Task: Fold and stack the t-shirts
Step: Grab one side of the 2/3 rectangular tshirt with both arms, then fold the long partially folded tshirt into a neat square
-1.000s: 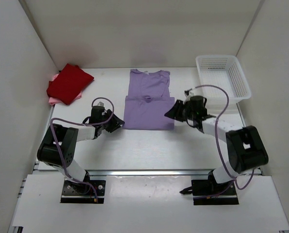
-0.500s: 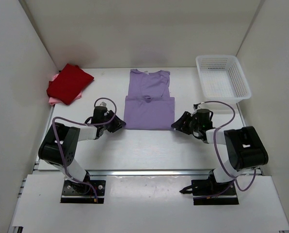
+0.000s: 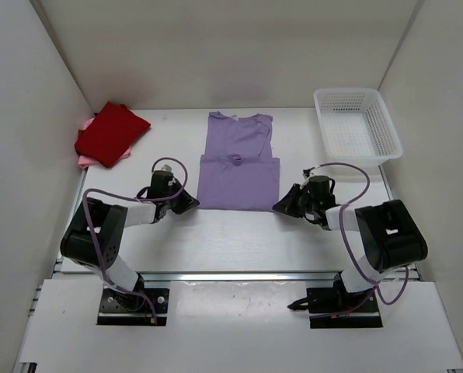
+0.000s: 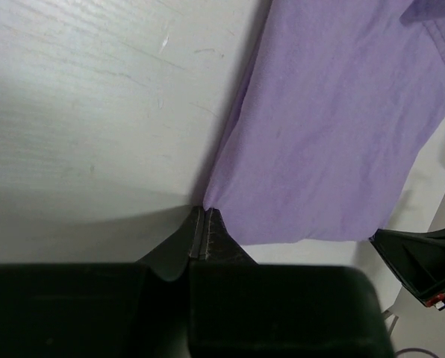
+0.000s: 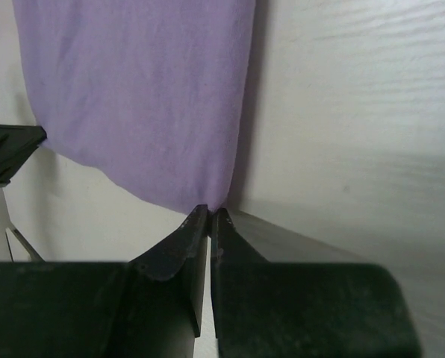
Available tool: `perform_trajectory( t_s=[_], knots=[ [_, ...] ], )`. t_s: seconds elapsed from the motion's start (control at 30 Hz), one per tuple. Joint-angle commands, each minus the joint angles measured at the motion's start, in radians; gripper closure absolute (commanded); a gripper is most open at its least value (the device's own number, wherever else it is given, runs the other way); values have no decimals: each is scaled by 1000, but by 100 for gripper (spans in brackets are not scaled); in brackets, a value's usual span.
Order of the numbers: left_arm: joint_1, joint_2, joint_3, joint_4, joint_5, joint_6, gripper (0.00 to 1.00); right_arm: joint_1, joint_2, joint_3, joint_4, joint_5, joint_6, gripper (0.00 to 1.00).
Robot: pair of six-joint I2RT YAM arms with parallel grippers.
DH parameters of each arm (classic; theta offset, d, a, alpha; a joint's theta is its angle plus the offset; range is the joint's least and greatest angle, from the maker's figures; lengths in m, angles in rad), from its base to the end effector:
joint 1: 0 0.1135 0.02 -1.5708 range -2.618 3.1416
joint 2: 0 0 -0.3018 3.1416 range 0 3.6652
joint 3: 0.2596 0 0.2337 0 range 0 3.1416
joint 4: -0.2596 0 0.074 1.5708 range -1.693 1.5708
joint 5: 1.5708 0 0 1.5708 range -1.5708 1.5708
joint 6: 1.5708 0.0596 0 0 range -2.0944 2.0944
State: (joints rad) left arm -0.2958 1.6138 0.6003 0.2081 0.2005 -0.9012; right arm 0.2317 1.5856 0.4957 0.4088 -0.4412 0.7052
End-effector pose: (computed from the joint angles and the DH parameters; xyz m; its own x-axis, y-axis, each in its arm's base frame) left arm 0.2788 -0.0974 0.1596 -0.7556 -0.5730 -0.3174 -0.2816 0.7217 -0.6324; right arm 0.2681 0.0894 0.1622 -0.8105 0.4110 -0.4173 -0.0068 0.7059 0.7083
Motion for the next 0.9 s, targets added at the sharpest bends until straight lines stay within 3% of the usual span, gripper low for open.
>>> perform_trajectory(
  t_s=[0.0, 0.17, 0.23, 0.33, 0.4, 0.5, 0.6, 0.87],
  knots=[
    [3, -115, -9, -76, -4, 27, 100, 40, -99, -19, -62, 39, -36, 100],
    [38, -328, -117, -266, 66, 91, 100, 121, -364, -117, -269, 104, -49, 100],
    [46, -490, -164, -356, 105, 105, 100, 161, -511, -140, -373, 121, -53, 100],
    [49, -664, -128, -516, 114, 113, 100, 172, -659, -94, -510, 143, -43, 100],
    [26, -666, -41, -572, 106, 125, 100, 143, -677, -39, -556, 130, -61, 100],
    [36, -588, 70, -486, 114, 114, 100, 58, -578, 107, -533, 66, -107, 100],
    [53, -400, 208, -416, 80, 113, 100, 12, -408, 246, -475, 61, -154, 100],
    [84, 48, 612, -378, -32, 116, 100, -89, 149, 763, -444, -22, -174, 100]
  ],
)
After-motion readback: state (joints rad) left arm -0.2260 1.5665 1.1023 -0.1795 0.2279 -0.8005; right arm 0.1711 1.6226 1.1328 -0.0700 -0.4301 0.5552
